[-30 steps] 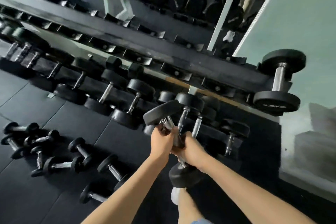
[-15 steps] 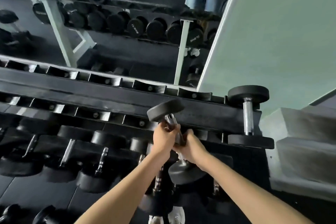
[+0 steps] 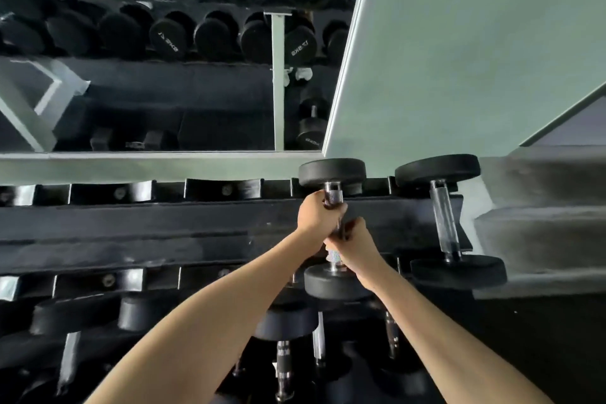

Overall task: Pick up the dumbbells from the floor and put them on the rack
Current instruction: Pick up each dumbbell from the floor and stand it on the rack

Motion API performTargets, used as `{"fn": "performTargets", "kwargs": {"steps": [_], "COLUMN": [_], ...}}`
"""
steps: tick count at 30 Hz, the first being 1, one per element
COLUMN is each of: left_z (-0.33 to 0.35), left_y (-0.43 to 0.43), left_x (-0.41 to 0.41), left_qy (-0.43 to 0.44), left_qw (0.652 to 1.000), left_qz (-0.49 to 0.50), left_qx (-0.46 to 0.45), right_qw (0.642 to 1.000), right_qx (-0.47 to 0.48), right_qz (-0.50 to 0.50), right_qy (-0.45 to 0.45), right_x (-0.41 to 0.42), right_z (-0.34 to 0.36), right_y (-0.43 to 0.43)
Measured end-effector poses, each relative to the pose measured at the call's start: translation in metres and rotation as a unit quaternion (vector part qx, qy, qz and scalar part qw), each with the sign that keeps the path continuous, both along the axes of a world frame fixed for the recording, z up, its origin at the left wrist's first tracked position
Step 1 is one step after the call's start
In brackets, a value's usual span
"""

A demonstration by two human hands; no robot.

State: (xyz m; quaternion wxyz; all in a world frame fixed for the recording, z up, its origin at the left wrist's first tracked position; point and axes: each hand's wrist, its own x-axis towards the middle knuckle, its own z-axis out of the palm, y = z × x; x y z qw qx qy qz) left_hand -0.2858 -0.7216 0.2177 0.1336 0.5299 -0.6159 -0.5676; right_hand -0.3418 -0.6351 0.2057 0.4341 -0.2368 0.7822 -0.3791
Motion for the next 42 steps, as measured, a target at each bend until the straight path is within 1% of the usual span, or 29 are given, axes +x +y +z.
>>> {"fn": "performTargets", "kwargs": {"steps": [2, 5, 7, 10, 15, 18, 20, 21, 24, 26, 27, 29, 34, 36, 38, 42], "left_z": [-0.008, -0.022, -0.026, -0.03, -0.027, -0.025, -0.023, -0.021, -0.02, -0.018, -0.017, -0.015, -0.017, -0.018, -0.02, -0.039], "left_y": [-0.008, -0.013, -0.016, -0.016, -0.013, -0.01, -0.004, 0.0, 0.012, 0.023, 0.031, 0.053, 0.131, 0.168, 0.212, 0.299], "left_x": [-0.005, -0.006, -0.006, -0.005, -0.002, 0.005, 0.018, 0.027, 0.063, 0.091, 0.105, 0.132, 0.193, 0.217, 0.245, 0.306], "left_qy": [-0.013, -0.025, -0.026, -0.029, -0.037, -0.044, -0.029, -0.023, 0.004, 0.034, 0.046, 0.06, 0.061, 0.066, 0.068, 0.013], "left_qw": [1.0, 0.999, 0.998, 0.997, 0.996, 0.996, 0.999, 0.999, 0.995, 0.988, 0.985, 0.979, 0.964, 0.954, 0.943, 0.926], "left_qz": [-0.028, -0.042, -0.056, -0.066, -0.079, -0.073, -0.029, 0.001, 0.091, 0.139, 0.158, 0.187, 0.255, 0.288, 0.323, 0.371], "left_qx": [0.004, 0.014, 0.006, -0.006, -0.01, 0.0, 0.028, 0.038, 0.046, 0.056, 0.059, 0.059, 0.044, 0.048, 0.05, 0.072], "right_qw": [1.0, 0.999, 0.999, 0.999, 0.998, 0.989, 0.976, 0.967, 0.919, 0.888, 0.878, 0.876, 0.901, 0.908, 0.921, 0.927], "right_qx": [0.008, 0.023, 0.033, 0.023, 0.037, 0.089, 0.107, 0.097, 0.012, -0.051, -0.077, -0.115, -0.137, -0.133, -0.107, -0.06], "right_qz": [-0.015, -0.033, -0.038, -0.046, -0.026, -0.003, 0.012, 0.012, -0.023, -0.033, -0.032, -0.022, 0.053, 0.088, 0.147, 0.255], "right_qy": [-0.009, -0.023, -0.015, -0.009, 0.032, 0.116, 0.191, 0.237, 0.393, 0.456, 0.471, 0.468, 0.409, 0.388, 0.344, 0.269], "right_x": [-0.002, -0.002, -0.004, -0.004, -0.001, 0.0, 0.002, 0.004, 0.016, 0.029, 0.037, 0.055, 0.105, 0.123, 0.142, 0.186], "right_z": [-0.01, -0.023, -0.03, -0.031, -0.031, -0.028, -0.021, -0.017, -0.008, -0.003, 0.0, 0.007, 0.006, 0.003, 0.002, -0.01], "right_y": [-0.007, -0.012, -0.014, -0.015, -0.015, -0.015, -0.011, -0.007, 0.01, 0.026, 0.037, 0.062, 0.133, 0.162, 0.194, 0.255]}}
